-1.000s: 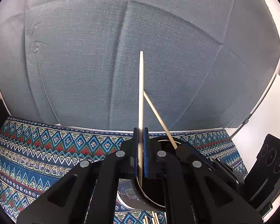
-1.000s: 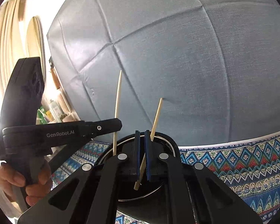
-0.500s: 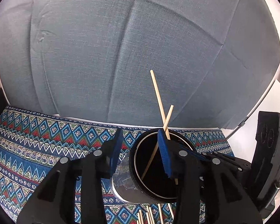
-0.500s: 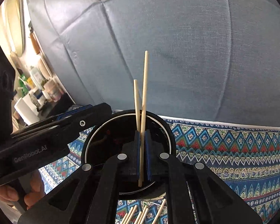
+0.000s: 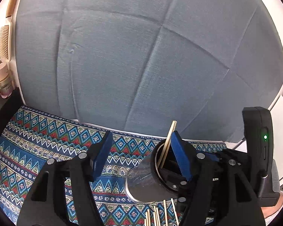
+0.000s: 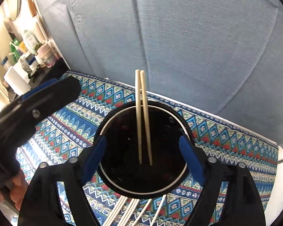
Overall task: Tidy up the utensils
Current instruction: 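Move the left tool back to the remaining sticks while the right tool returns too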
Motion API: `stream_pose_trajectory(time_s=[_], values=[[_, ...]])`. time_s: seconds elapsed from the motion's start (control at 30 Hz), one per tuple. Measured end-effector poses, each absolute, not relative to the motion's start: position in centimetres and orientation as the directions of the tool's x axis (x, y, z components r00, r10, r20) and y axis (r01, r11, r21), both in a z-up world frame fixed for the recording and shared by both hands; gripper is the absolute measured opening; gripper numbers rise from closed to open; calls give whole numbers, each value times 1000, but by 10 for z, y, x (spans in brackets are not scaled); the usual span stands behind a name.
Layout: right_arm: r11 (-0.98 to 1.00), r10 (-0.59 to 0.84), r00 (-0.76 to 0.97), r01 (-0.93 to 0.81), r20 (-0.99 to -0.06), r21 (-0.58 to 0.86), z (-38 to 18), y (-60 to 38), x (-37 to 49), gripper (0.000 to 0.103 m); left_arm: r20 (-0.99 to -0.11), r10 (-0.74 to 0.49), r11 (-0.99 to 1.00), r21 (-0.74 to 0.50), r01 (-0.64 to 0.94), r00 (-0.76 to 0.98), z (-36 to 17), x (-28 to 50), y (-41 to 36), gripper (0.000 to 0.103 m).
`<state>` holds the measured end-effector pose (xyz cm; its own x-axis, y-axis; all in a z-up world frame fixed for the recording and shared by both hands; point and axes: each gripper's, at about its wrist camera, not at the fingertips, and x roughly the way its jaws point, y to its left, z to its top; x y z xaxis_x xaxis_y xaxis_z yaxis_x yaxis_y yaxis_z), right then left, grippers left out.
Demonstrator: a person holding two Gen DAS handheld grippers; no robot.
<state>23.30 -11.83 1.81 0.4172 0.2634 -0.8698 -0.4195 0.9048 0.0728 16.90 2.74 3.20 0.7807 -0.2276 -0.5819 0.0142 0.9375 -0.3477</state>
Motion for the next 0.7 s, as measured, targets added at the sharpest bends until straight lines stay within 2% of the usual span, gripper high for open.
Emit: stream_pose_trajectory(time_s=[0.07, 0.1, 0.33, 0.47, 0.7], values=[[907, 272, 437, -413, -857, 77, 24, -123, 223, 80, -587, -213, 936, -352, -10, 781, 34, 167, 37, 71], [912, 267, 445, -404, -855, 74, 28, -125, 219, 85, -589, -210, 933, -359, -19, 781, 34, 165, 42, 75], [939, 251, 543, -338, -801, 64, 50, -162, 176, 87, -604, -210, 928, -372, -38, 769, 36, 155, 61, 97], [956, 229, 553, -283, -801, 79, 41, -191, 150, 89, -640, -220, 938, -346, -20, 736, 28, 148, 52, 97], [979, 158, 458, -190, -875, 77, -3, -223, 118, 89, -733, -226, 951, -310, -19, 641, -13, 133, 37, 97]])
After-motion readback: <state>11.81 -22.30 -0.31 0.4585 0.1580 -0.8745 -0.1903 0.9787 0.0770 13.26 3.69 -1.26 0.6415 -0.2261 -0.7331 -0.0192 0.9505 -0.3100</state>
